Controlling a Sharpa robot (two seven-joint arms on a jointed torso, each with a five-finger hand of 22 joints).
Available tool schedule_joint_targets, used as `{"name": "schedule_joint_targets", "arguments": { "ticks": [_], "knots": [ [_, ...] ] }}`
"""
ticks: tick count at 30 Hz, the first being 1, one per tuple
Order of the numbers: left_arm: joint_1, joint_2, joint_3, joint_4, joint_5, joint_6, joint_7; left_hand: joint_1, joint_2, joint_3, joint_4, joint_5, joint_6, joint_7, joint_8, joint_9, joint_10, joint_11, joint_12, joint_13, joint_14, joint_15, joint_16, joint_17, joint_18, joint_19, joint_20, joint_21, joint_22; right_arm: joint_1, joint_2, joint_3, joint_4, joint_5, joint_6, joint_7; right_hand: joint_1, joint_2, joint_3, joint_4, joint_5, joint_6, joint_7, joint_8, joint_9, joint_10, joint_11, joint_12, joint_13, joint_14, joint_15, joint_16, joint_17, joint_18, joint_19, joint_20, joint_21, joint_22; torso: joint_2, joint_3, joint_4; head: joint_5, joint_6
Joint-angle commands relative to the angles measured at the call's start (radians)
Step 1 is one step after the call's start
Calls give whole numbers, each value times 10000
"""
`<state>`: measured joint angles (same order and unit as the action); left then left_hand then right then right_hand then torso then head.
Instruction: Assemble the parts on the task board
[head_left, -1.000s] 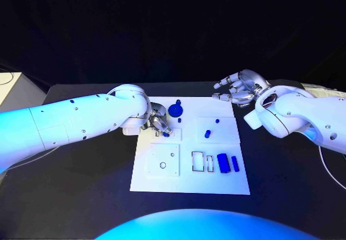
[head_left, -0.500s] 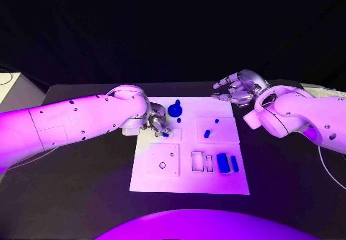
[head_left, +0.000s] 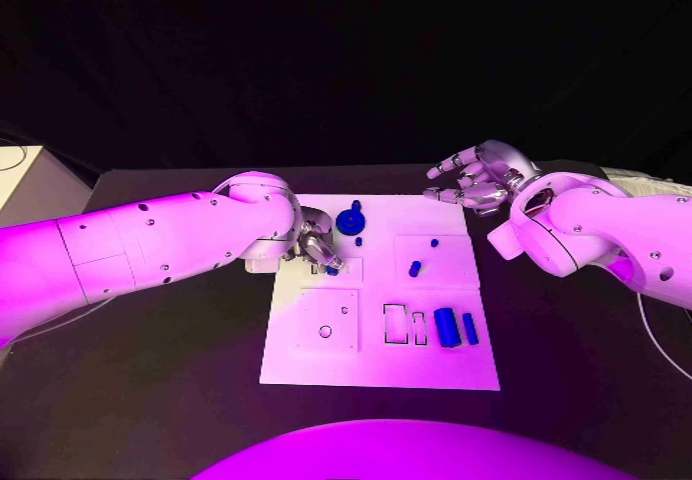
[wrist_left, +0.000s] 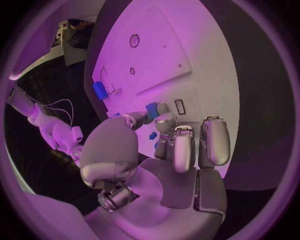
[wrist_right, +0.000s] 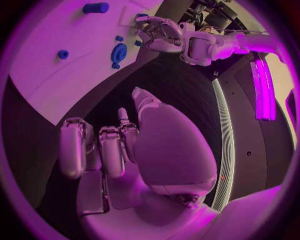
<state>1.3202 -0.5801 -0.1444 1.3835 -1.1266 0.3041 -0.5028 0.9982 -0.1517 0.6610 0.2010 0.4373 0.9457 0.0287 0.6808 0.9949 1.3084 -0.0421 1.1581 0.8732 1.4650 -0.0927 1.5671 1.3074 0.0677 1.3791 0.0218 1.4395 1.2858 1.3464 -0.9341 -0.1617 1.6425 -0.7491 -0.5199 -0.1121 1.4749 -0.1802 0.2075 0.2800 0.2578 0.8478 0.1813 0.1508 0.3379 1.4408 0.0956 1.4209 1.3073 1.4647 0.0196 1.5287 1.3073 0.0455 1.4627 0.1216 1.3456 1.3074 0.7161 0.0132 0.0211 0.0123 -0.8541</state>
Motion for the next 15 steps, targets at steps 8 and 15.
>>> {"name": "schedule_joint_targets", "arguments": {
  "ticks": [8,15],
  "knots": [
    [-143,-63,19,56,-147,79,-176,133,18,2056,-2108,53,-5,-13,-33,14,40,3,37,8,1052,29,25,2614,-38,12,53,-2,12,-7,-6,3,4,-82,60,38,-119,13,50,13,-52,-78,-1,40,10,-85,-14,-39,1242,789,-22,-31,1662,94,-48,-18,-34,1212,-2,9,2,4,6],
    [-143,-75,47,60,-106,81,-179,147,33,2063,-2114,57,4,-16,-31,15,46,-1,35,1,1050,26,21,2607,-37,11,53,-3,10,-8,-10,3,-2,-82,60,34,-119,13,50,13,-52,-78,-1,40,10,-85,-14,-39,1242,789,-22,-31,1662,94,-48,-18,-34,1212,2,6,5,1,6]
  ]
}}
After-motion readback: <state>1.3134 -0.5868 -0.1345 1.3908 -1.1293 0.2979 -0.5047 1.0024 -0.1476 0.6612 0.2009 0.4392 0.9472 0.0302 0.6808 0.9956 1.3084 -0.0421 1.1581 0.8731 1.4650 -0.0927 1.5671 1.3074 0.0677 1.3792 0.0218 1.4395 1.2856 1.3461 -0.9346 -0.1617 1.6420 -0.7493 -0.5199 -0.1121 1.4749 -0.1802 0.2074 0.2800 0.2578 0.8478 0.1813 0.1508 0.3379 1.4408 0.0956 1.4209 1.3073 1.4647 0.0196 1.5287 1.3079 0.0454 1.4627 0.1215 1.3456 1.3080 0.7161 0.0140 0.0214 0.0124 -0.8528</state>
